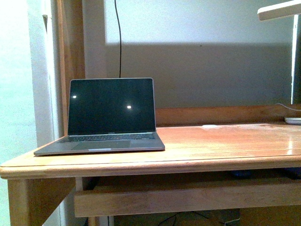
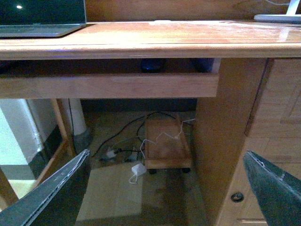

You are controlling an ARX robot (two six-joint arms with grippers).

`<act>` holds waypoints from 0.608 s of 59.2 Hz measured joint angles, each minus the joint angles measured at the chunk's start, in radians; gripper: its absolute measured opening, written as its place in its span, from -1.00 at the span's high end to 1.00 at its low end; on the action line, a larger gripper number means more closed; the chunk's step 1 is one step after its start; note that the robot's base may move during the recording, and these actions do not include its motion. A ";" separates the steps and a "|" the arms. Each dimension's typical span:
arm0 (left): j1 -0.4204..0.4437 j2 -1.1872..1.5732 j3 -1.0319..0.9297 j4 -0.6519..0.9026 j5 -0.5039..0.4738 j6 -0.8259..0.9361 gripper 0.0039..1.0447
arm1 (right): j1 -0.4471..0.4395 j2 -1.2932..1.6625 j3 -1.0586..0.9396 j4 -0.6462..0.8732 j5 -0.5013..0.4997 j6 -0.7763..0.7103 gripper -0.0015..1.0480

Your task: Place mouse

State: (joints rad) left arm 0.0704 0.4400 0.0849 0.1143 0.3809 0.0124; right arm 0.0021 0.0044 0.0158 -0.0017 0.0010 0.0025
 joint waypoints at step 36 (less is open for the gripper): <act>-0.134 1.476 0.540 1.080 -0.024 1.308 -0.86 | 0.000 0.000 0.000 0.000 -0.002 0.000 -0.86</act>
State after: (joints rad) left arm -0.0639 1.9160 0.6247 1.1938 0.3569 1.3209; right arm 0.0021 0.0044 0.0158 -0.0017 -0.0006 0.0029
